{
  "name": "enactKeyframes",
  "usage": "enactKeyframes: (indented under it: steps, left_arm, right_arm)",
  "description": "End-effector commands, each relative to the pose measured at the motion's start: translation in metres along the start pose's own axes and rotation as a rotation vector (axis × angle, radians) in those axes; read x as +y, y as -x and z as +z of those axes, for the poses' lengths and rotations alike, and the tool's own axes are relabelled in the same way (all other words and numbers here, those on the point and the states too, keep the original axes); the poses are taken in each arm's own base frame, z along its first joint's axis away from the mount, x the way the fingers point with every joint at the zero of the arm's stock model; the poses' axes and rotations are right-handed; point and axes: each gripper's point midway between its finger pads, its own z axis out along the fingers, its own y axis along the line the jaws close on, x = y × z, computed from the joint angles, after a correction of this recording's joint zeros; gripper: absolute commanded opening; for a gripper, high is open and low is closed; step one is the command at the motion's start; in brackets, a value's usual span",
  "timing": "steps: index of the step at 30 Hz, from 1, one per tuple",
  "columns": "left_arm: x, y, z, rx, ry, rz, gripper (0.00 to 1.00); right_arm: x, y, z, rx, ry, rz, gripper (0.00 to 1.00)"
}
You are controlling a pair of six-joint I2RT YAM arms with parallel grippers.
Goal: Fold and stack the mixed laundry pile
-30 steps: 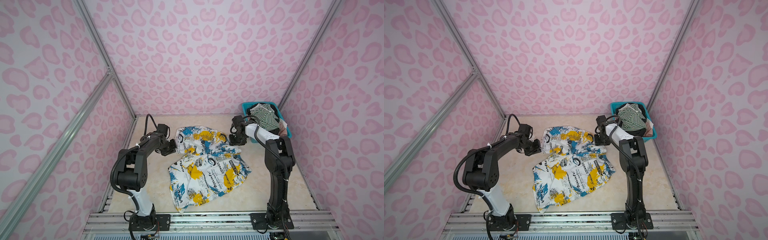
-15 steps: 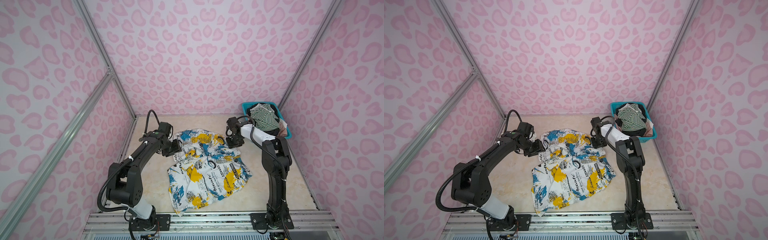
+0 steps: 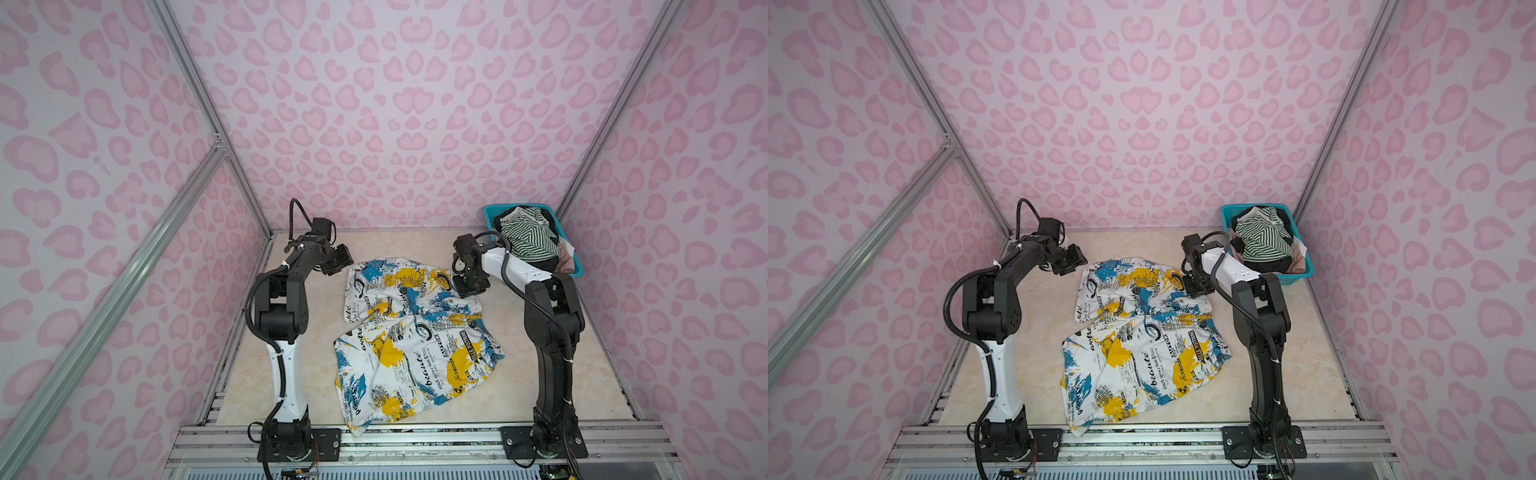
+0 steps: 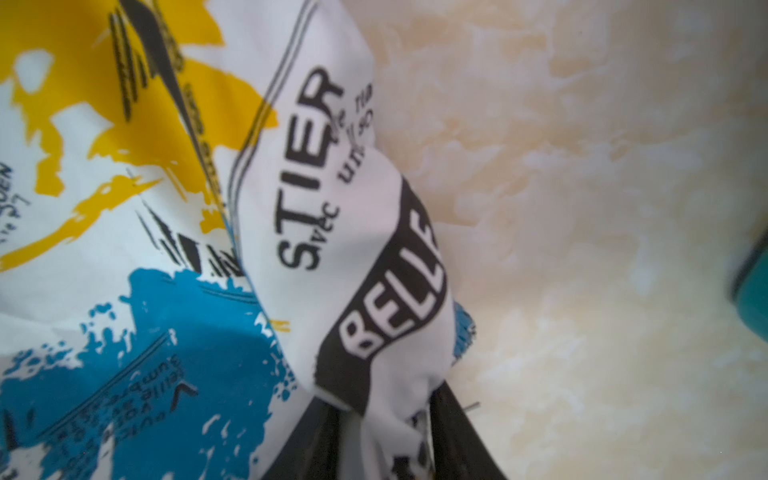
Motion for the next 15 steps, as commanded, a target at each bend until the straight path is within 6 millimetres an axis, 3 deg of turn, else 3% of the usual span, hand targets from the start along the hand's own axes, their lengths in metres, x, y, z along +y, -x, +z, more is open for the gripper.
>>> enactKeyframes:
  steps: [1, 6, 10, 11, 13, 15]
  left_arm:
    - [-0.005, -0.007, 0.013, 0.048, -0.059, 0.016, 0.56]
    - [-0.014, -0.016, 0.025, 0.083, -0.152, -0.002, 0.52]
    - [-0.025, -0.015, 0.032, 0.089, -0.236, -0.041, 0.3]
    - [-0.027, -0.014, 0.032, 0.086, -0.245, -0.052, 0.22]
    - [-0.029, -0.009, 0.031, 0.069, -0.252, -0.062, 0.08]
    - [-0.032, 0.001, 0.022, 0.028, -0.244, -0.05, 0.02]
  right_arm:
    - [0.001, 0.002, -0.003, -0.008, 0.004, -0.01, 0.37]
    - [0.004, 0.007, -0.002, -0.026, 0.025, 0.002, 0.36]
    - [0.008, 0.01, 0.0, -0.04, 0.047, 0.013, 0.33]
    - [0.009, 0.012, 0.001, -0.047, 0.053, 0.017, 0.3]
    - [0.009, 0.017, 0.001, -0.064, 0.072, 0.034, 0.12]
    - [0.007, 0.022, 0.0, -0.083, 0.085, 0.051, 0.02]
